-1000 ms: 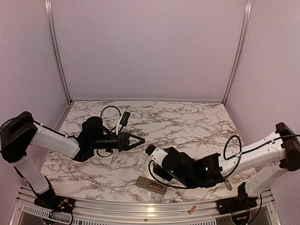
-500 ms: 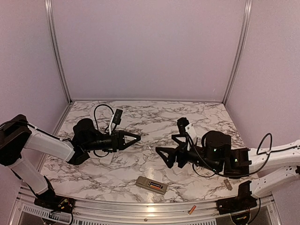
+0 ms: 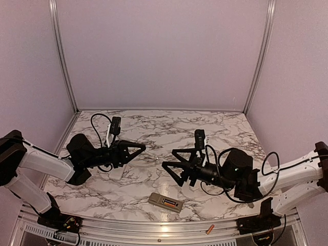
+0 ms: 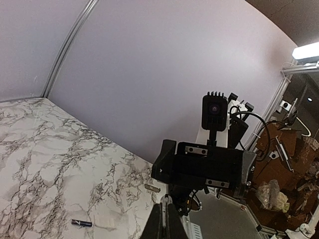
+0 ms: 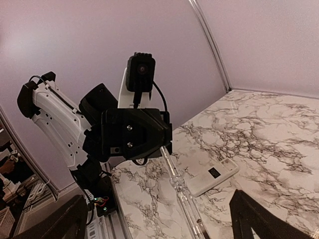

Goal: Unload the batteries from the remote control
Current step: Pass from the left arm to the right

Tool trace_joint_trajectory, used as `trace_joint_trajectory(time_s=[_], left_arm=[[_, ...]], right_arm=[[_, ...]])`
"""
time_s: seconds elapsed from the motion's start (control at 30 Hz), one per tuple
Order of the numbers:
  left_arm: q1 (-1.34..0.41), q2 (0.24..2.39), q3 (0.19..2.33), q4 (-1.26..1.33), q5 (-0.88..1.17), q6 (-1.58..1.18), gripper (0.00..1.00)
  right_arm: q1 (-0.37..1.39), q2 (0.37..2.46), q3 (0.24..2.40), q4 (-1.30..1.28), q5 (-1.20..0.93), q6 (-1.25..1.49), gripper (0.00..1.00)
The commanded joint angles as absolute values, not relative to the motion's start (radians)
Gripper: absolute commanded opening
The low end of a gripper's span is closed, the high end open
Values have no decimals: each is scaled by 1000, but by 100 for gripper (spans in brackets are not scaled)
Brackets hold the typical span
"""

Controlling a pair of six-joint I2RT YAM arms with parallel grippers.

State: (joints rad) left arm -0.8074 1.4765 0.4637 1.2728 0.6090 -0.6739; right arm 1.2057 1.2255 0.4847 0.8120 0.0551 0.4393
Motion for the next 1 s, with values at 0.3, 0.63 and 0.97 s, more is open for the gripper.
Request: trace_joint_trajectory(time_s=[0.3, 0.63, 0.97], left_arm=[[-807, 1459, 400, 1530, 618, -732, 0], [-807, 1385, 358, 1548, 614, -722, 0], [-806, 1263, 303, 1527, 584, -697, 0]], right_arm=[[1178, 1458, 537, 1244, -87, 551, 84], [1167, 1528, 578, 1261, -132, 557, 82], [1160, 1593, 618, 1286, -193, 555, 74]])
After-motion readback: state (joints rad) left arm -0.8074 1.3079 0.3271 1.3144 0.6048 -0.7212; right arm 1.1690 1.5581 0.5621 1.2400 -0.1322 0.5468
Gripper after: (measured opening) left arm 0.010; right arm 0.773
